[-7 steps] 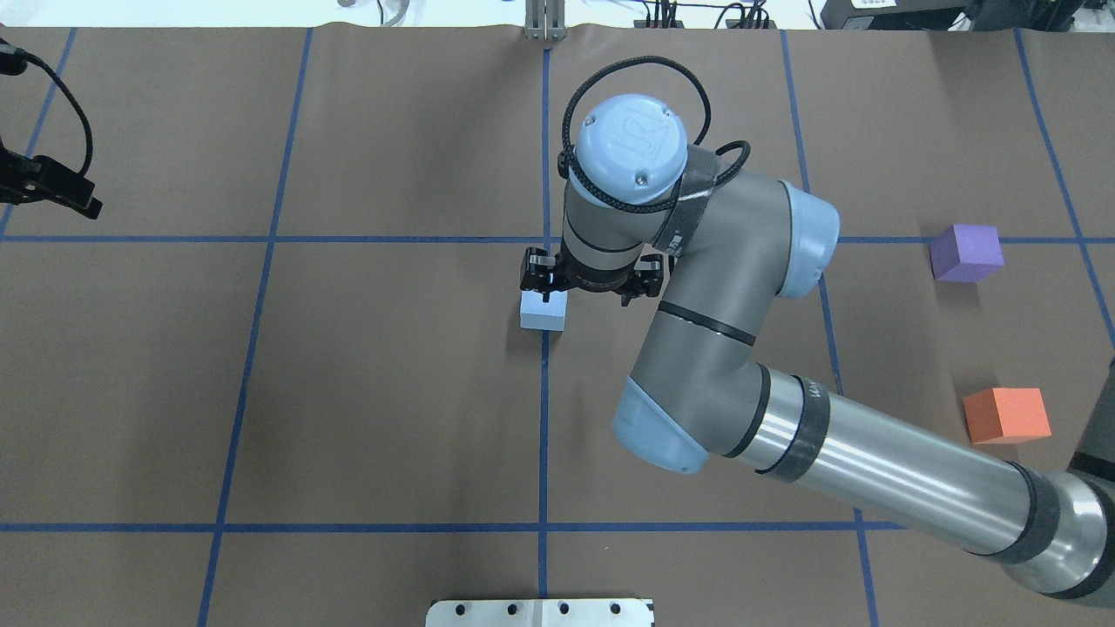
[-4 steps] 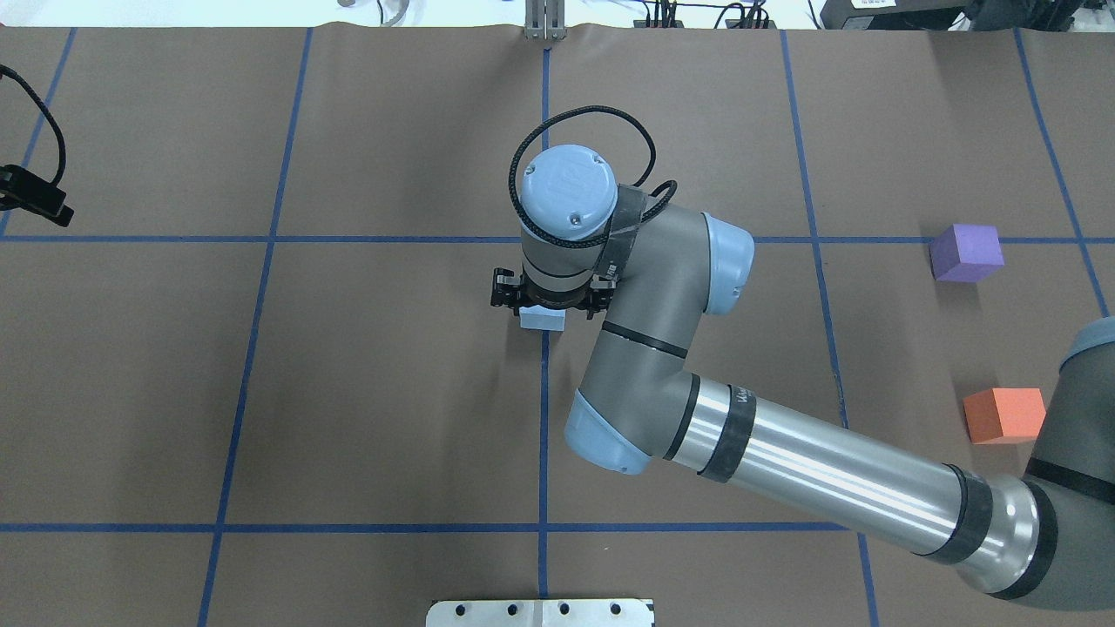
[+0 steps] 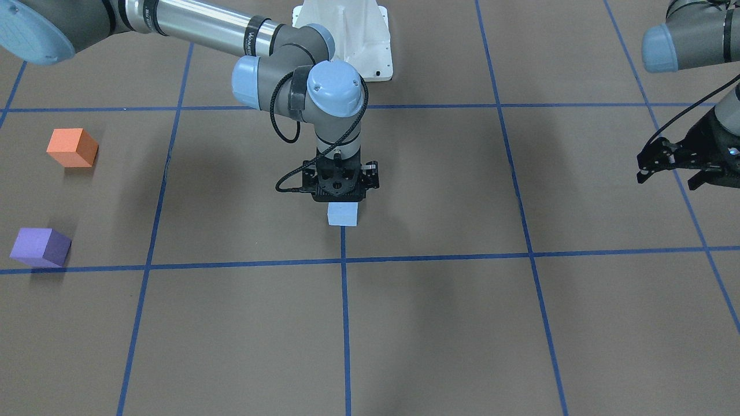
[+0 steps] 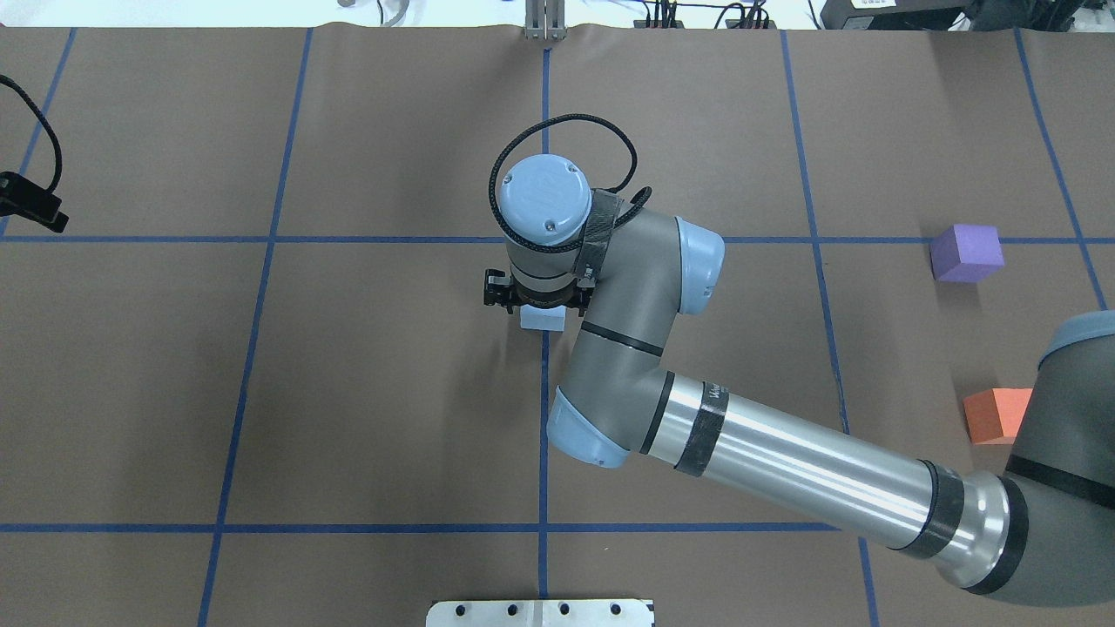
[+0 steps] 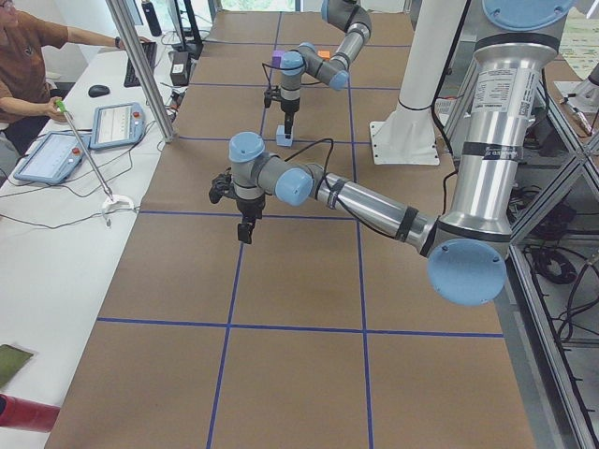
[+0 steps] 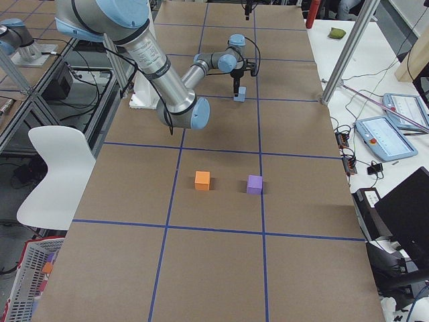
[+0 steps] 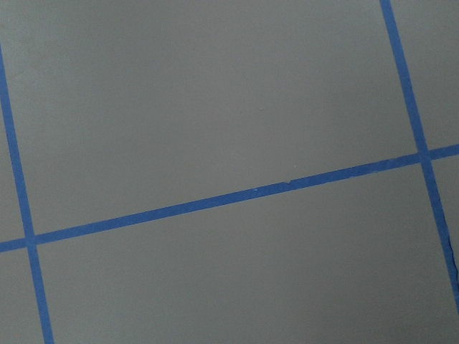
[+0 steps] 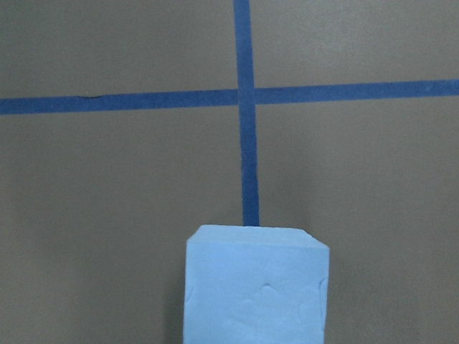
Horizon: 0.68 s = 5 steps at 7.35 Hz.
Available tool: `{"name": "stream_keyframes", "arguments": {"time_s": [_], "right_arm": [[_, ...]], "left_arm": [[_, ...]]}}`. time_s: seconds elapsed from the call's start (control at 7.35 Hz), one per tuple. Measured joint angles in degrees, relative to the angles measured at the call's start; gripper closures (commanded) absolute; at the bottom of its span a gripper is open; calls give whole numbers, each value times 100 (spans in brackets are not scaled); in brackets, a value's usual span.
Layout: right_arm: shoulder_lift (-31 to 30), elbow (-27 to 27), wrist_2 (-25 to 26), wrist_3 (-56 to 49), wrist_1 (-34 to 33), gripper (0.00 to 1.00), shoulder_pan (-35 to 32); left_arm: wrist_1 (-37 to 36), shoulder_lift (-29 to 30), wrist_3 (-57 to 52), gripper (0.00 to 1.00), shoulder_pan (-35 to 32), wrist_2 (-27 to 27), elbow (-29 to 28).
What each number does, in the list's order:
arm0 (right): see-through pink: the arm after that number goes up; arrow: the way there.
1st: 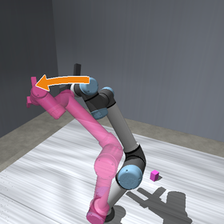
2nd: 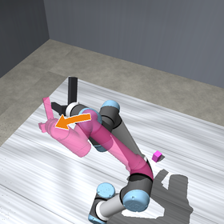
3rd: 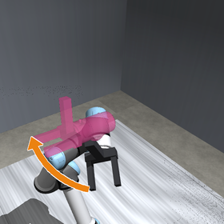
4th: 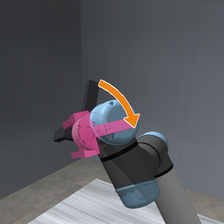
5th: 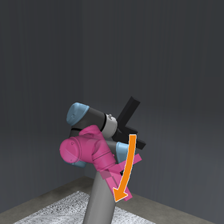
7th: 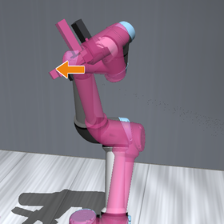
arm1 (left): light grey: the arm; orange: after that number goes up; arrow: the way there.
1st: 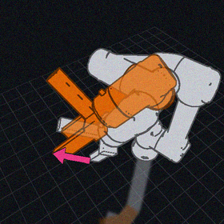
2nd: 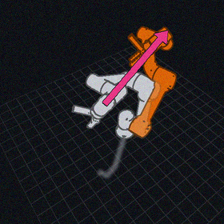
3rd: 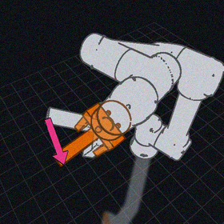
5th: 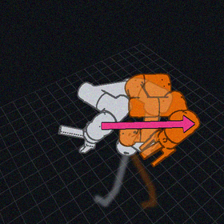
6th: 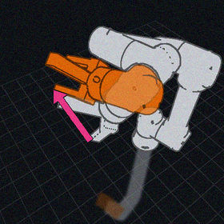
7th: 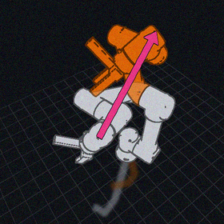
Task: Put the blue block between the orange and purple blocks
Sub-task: 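Lower the right gripper onto the light blue cube and close it, then carry the light blue cube with the right gripper toward the purple cube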
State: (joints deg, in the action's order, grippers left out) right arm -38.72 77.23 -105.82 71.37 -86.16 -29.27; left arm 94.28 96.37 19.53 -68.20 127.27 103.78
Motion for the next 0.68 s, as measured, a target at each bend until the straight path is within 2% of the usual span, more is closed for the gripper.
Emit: {"name": "stream_keyframes", "arguments": {"time_s": [0.14,0.27,0.41,0.68], "right_arm": [[2,-112,32,-10,133,21,0],[6,-188,45,-8,243,90,0],[13,-228,50,24,300,100,0],[20,-208,36,103,319,100,-11]], "left_arm": [[34,-40,-68,0,0,0,-18],[52,-61,-130,0,0,2,-37],[60,-69,-161,0,0,5,-46],[64,-68,-174,0,0,8,-50]]}}
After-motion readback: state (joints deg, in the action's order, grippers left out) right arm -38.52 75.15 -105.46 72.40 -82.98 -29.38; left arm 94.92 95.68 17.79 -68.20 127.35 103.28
